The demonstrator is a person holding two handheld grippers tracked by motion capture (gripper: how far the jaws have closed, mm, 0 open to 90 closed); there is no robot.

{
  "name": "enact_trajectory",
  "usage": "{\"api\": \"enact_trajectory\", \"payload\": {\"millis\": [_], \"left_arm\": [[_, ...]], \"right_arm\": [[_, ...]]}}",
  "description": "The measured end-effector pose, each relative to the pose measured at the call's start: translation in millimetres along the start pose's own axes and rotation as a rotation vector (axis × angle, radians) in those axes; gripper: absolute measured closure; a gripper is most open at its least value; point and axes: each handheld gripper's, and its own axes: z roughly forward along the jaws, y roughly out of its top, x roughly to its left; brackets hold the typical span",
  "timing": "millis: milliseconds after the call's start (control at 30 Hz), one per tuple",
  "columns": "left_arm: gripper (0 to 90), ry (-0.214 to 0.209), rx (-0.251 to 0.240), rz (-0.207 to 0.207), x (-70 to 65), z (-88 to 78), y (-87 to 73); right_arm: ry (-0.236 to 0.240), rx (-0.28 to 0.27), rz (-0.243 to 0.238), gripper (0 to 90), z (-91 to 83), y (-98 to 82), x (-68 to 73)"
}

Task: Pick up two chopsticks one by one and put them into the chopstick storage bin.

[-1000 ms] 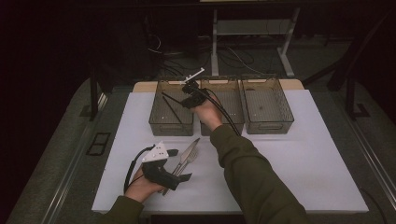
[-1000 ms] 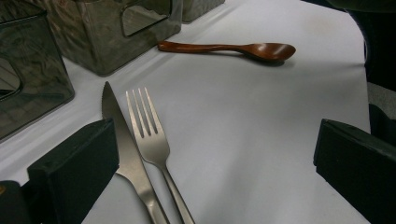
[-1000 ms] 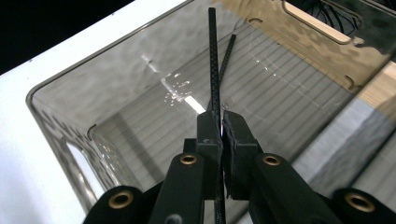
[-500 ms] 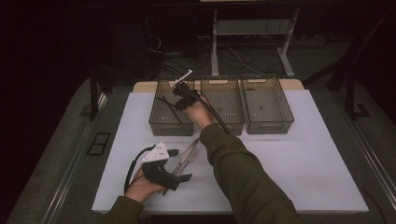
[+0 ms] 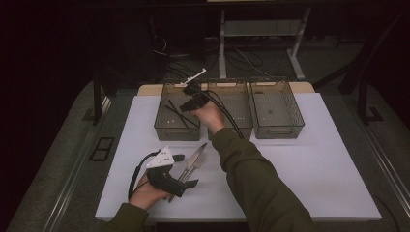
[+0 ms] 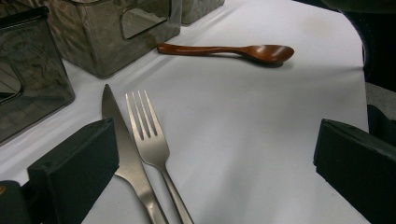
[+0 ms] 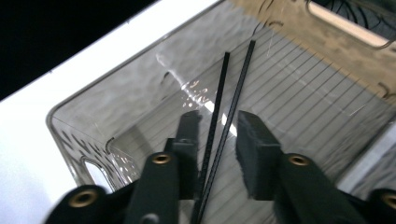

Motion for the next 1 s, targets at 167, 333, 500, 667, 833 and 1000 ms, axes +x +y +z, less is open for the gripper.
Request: {"api": "enact_trajectory", "payload": {"millis": [167, 333, 500, 667, 833, 1000], "left_arm": [[0.0, 0.002, 0.003, 0.003, 0.4, -0.2, -0.2], [0.0, 0.003, 0.004, -0.002, 0.1, 0.0, -0.8], [0.0, 0.007, 0.006, 0.002, 0.4, 0.0, -0.9], [0.0, 0.01, 0.013, 0.006, 0.5, -0.1, -1.1], [0.0, 0.01, 0.02, 0.01, 0.3, 0.2, -1.2], [0.0, 0.01, 0.018, 0.005, 0.0, 1.1, -1.4]], "right_arm": [[0.042, -0.041, -0.016, 57.9, -15.1, -5.9, -1.5], [0.091, -0.046, -0.06, 74.6, -33.9, -19.4, 1.3], [0.122, -0.024, -0.09, 88.6, -52.1, -36.5, 3.1], [0.139, -0.007, -0.122, 88.8, -65.5, -51.0, 6.1], [0.141, 0.015, -0.155, 88.8, -68.1, -61.7, 8.5], [0.14, 0.031, -0.146, 88.8, -62.0, -68.2, 6.7]]}}
